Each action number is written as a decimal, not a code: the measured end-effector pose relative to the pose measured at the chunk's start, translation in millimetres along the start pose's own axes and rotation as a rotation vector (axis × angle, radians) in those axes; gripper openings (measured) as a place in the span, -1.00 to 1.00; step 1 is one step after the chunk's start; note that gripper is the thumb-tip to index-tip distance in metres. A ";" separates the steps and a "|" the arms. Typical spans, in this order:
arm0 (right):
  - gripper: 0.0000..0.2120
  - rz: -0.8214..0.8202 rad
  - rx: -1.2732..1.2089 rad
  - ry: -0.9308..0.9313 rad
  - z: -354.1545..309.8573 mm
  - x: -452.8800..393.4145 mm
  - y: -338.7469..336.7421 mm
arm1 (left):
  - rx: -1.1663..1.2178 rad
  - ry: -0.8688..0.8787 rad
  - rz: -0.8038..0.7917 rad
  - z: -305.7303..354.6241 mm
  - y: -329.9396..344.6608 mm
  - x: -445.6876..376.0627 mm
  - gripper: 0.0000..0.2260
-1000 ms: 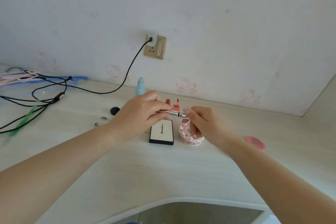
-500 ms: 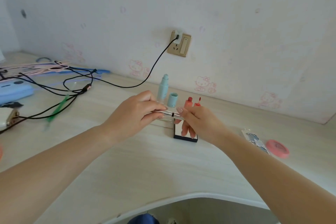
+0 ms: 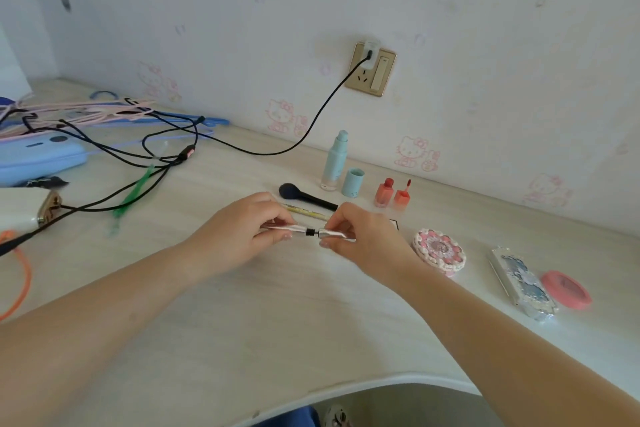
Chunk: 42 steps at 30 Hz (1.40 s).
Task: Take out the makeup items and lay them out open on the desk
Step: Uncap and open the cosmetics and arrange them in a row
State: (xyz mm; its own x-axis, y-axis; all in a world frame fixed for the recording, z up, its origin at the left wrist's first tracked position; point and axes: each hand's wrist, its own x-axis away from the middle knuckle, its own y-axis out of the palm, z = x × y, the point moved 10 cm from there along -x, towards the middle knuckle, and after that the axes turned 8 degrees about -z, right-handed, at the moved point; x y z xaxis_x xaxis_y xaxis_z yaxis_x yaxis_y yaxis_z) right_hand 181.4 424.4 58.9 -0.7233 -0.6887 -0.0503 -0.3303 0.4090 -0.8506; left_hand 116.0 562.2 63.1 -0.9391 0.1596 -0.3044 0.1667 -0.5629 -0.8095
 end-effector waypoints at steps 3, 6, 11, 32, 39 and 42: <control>-0.86 -0.026 0.056 0.040 7.6 -6.6 15.8 | -0.004 -0.052 -0.025 -17.5 6.8 3.3 -0.89; -0.88 -0.022 0.126 0.056 13.3 -11.2 25.1 | -0.055 -0.073 -0.035 -27.3 12.4 1.9 -0.86; -0.83 0.019 0.251 0.015 13.7 -14.1 25.8 | -0.122 -0.083 -0.022 -37.2 17.9 -4.1 -0.84; -0.53 0.276 0.065 -0.001 30.1 12.9 -20.3 | -0.040 -0.128 -0.014 -41.9 14.8 -9.3 -0.71; -0.44 0.336 -0.072 0.107 68.1 40.2 -35.3 | -0.057 -0.090 0.001 -23.0 14.1 -20.1 -0.72; -0.36 0.289 -0.054 0.139 74.1 39.3 -26.0 | -0.037 -0.066 -0.012 -4.7 19.8 -33.7 -0.75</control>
State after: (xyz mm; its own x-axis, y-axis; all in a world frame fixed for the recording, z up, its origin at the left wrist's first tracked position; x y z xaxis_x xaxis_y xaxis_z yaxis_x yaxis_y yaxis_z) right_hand 206.5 342.4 40.3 -0.8665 -0.4527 -0.2102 -0.1284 0.6092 -0.7826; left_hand 152.3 549.6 55.0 -0.9586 0.1114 -0.2619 0.1653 -0.5311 -0.8310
